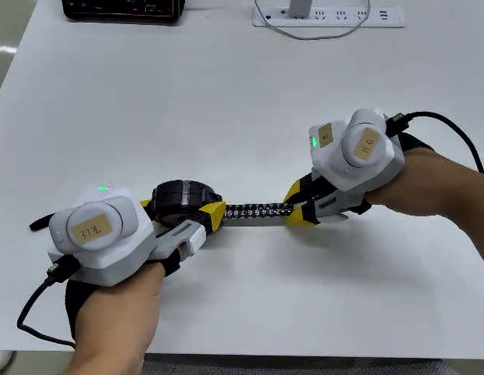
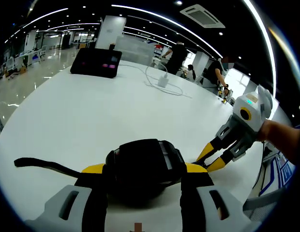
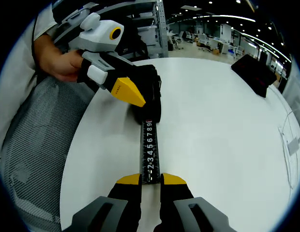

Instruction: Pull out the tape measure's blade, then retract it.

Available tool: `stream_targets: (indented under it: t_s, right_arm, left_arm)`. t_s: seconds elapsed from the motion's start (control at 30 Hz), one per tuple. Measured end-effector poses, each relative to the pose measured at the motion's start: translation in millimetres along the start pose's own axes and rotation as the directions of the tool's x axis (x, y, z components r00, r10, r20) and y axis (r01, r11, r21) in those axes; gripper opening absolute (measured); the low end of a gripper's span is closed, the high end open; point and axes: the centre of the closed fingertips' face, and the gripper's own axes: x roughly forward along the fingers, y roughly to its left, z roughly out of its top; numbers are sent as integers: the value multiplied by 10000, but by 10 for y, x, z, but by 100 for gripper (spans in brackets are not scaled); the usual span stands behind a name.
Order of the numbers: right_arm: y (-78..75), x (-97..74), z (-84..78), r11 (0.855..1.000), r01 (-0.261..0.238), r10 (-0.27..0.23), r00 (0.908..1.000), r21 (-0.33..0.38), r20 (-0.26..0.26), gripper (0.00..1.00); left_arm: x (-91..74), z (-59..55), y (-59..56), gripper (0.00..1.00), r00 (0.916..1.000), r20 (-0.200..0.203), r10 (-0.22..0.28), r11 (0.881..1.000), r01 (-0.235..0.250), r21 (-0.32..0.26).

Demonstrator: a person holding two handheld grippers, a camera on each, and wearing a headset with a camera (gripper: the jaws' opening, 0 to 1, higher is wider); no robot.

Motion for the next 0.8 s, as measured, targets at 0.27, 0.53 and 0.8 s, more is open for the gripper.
stream_targets:
  t_s: [0.27, 0.53, 0.8]
  right_arm:
    - [-4, 82, 75, 9999, -147, 146, 9997, 33, 207, 10]
    - [-23, 141, 158, 9997, -235, 236, 9993, -46, 292, 10]
    - [-18, 189, 230, 9995, -310, 313, 9987, -78, 410, 10]
  left_arm:
    - [-4, -1, -5, 56, 10000, -11, -7, 10000, 7, 17]
    - [-4, 3, -8, 56, 10000, -5, -17, 10000, 17, -20]
    - [0, 5, -3, 56, 10000, 0, -26, 10000, 26, -33]
